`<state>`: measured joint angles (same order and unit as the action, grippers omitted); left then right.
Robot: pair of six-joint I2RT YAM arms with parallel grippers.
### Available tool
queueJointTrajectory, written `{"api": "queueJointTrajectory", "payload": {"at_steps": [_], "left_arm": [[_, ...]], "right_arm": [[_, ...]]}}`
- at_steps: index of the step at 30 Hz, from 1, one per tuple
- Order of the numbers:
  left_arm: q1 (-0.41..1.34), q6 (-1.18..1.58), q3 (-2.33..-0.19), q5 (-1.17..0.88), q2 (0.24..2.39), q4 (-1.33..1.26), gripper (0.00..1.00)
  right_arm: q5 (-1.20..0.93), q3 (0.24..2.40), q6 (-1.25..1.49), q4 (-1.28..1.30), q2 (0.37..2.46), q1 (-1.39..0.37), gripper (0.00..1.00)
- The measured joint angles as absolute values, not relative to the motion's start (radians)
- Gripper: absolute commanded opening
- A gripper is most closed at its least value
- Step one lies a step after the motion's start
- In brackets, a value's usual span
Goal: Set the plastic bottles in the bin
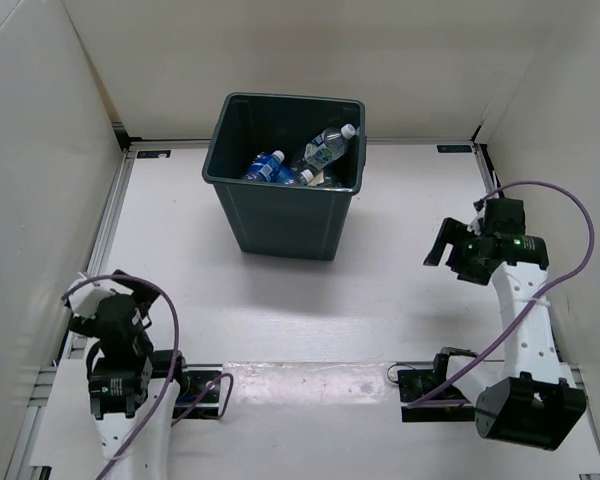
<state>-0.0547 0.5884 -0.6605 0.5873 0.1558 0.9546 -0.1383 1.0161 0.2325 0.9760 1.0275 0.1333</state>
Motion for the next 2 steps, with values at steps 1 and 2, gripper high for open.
{"api": "queueJointTrajectory", "payload": {"at_steps": [1, 2], "left_arm": [[-0.055, 0.559, -0.655, 0.570, 0.167, 0.933, 1.00], [-0.055, 0.524, -0.648, 0.548, 0.182, 0.897, 1.00]], "right_arm": [[-0.139, 1.016, 0.233, 0.976, 1.028, 0.130, 0.90], [-0.141, 1.016, 0.233, 0.975, 1.028, 0.128, 0.90]]}}
